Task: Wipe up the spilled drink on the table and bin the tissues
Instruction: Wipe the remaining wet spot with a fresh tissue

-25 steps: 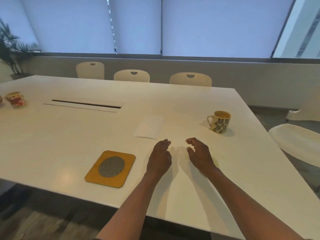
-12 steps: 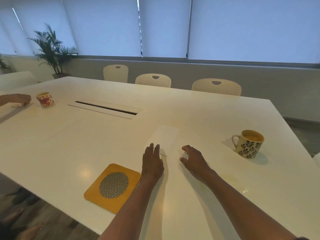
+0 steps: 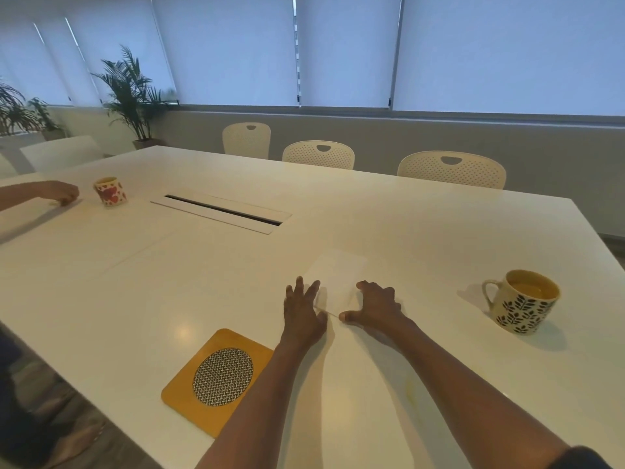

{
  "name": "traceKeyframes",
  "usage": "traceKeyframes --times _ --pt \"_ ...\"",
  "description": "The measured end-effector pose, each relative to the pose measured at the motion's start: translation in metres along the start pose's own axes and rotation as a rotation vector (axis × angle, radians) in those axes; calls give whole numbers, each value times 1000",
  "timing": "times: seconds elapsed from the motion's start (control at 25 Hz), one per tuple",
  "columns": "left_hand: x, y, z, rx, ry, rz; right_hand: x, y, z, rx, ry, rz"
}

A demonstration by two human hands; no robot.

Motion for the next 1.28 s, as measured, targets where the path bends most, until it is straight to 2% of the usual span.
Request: traceKeyframes --times 0.28,0.48,0.56,0.68,0.76,0.84,1.0,1.08,1.28 --pt "-4 -9 -3 -33 -134 -26 -4 -12 2 1 2 1" --pt "-2 -6 1 -78 14 4 -11 -18 0 10 -43 -3" --pt "-6 2 8 -129 82 -13 -15 -17 5 -55 -181 -42" --pt "-12 20 20 -207 236 -37 -26 -4 20 -268 -533 -163" --pt "-21 31 21 -218 303 -94 -35 7 19 -312 -783 -265" --pt "-33 44 14 -170 380 -179 -39 18 16 -325 -922 -317" --pt "-54 67 4 -76 418 -344 -53 52 38 -463 -745 -302" --pt "-56 77 -2 -43 387 -349 -59 75 54 -508 -678 -269" --pt "-42 93 -27 63 -38 -258 -80 144 89 -591 -602 -210"
Point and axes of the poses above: each hand's wrist, its own y-axis away from the middle knuckle, its own z-axis out of the back of the hand, x = y × z, the point moved 8 cm from there along -y, towards the middle knuckle, and after that the axes turned 8 degrees about z, right-handed, at the moved point
